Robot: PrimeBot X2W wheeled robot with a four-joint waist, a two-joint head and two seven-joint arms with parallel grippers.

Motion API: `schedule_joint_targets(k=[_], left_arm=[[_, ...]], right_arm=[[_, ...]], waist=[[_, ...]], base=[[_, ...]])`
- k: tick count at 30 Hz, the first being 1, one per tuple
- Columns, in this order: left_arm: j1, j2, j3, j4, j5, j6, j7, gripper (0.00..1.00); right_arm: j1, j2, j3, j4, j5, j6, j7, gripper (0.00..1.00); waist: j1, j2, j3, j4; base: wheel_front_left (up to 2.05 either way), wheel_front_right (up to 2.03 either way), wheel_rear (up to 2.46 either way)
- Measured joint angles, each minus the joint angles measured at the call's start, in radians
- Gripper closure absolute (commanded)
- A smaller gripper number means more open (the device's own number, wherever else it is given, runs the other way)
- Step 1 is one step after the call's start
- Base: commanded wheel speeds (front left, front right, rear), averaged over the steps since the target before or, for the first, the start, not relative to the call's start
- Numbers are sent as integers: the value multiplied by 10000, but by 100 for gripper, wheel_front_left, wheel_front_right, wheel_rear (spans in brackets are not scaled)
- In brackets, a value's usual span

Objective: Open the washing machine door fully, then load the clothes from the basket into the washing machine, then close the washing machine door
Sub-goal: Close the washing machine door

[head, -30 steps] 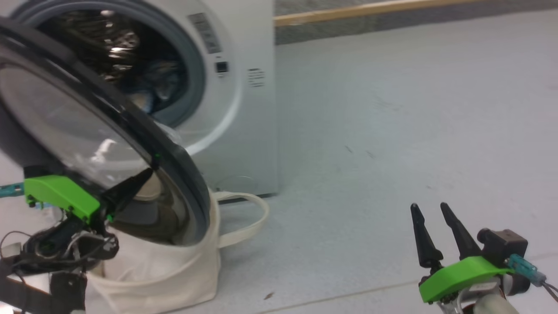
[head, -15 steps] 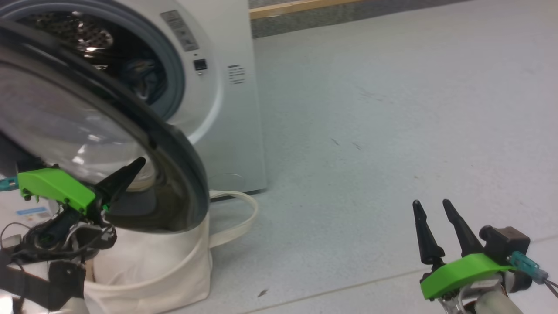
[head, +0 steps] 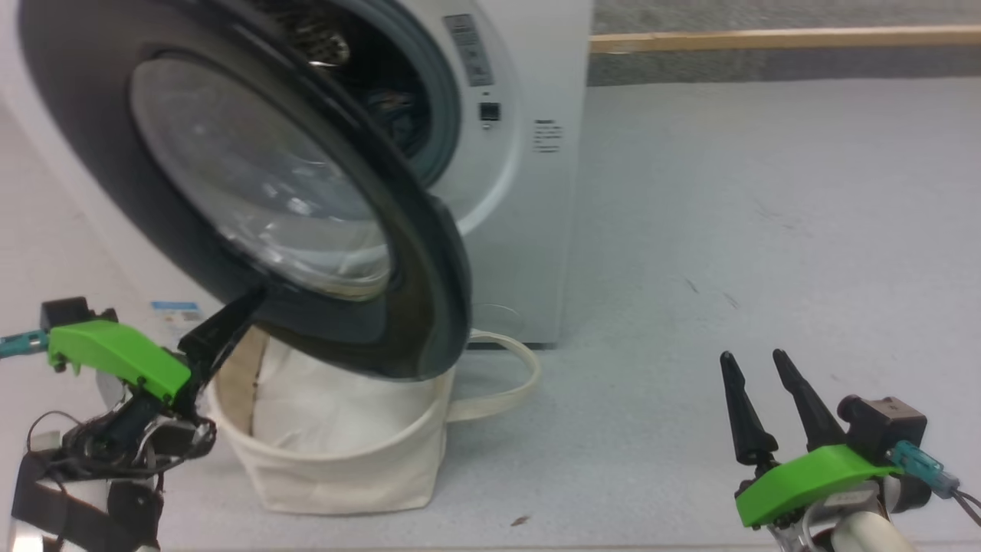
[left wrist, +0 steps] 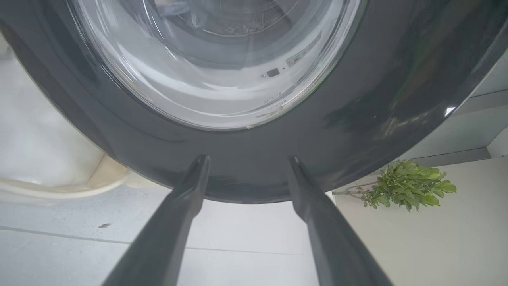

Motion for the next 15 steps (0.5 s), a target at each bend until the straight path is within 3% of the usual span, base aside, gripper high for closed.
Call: schedule_joint_targets(k=[5, 8, 11, 15], left_arm=[[149, 240, -502, -625, 600, -357, -1118, 0], [610, 665, -1582, -1590, 1131, -380, -1944, 0], [1215, 1467, -2938, -2500, 2080, -385, -3578, 0], [1861, 2497, -4027, -2527, 3430, -387, -6142, 0]], right_arm=[[-1, -4, 13, -8, 0, 0, 0, 0], [-1, -4, 19, -46, 0, 0, 0, 0], [-1, -4, 21, -48, 0, 0, 0, 0], [0, -4, 21, -46, 0, 0, 0, 0]], waist=[[0, 0, -66, 718], [0, 0, -106, 1049], [0, 0, -136, 1265], [0, 0, -184, 1390]], base=[[0, 0, 0], [0, 0, 0], [0, 0, 0], [0, 0, 0]])
